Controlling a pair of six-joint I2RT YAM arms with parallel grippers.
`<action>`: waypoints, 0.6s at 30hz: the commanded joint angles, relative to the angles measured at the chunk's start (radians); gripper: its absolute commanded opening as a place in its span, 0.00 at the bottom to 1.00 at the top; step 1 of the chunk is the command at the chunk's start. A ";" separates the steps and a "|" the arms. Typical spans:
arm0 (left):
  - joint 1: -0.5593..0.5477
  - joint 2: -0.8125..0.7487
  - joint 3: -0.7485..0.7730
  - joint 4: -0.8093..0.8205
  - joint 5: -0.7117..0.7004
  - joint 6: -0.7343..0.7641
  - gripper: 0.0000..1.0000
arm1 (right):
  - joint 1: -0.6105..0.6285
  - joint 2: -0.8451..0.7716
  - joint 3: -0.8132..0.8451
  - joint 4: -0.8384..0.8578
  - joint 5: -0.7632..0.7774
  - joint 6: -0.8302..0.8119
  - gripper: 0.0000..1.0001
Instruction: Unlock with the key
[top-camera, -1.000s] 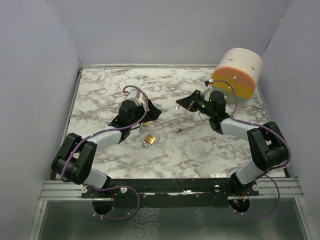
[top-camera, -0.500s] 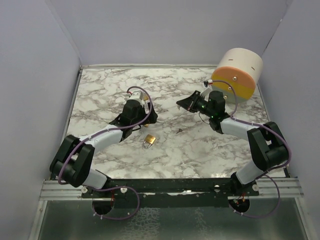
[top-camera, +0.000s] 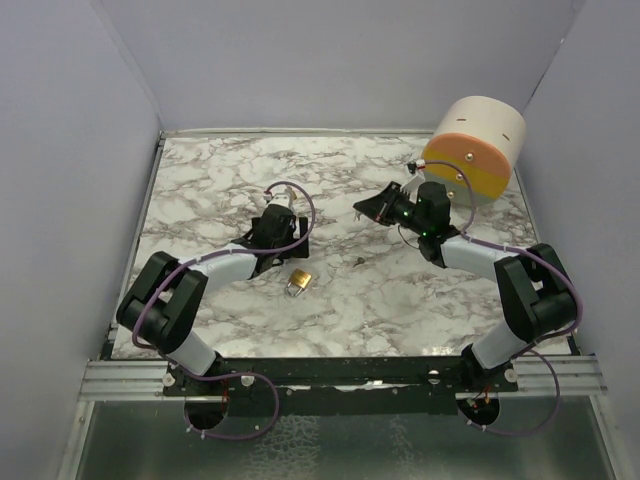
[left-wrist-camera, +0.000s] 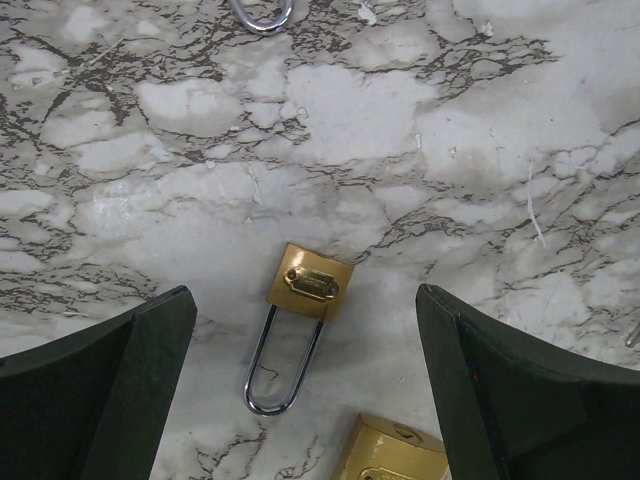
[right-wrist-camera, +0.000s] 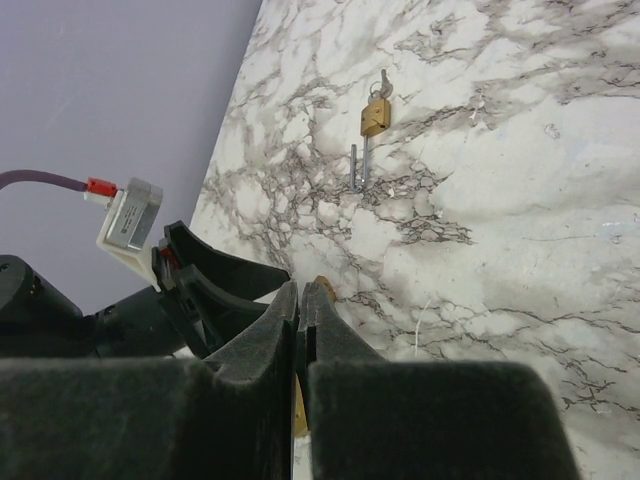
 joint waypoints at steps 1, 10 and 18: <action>-0.008 0.023 0.034 -0.009 -0.047 0.031 0.93 | -0.004 -0.028 -0.012 0.002 0.027 -0.019 0.01; -0.034 0.055 0.037 -0.021 -0.093 0.051 0.83 | -0.004 -0.032 -0.020 -0.002 0.029 -0.019 0.01; -0.071 0.079 0.050 -0.068 -0.159 0.055 0.81 | -0.004 -0.031 -0.027 0.002 0.026 -0.017 0.01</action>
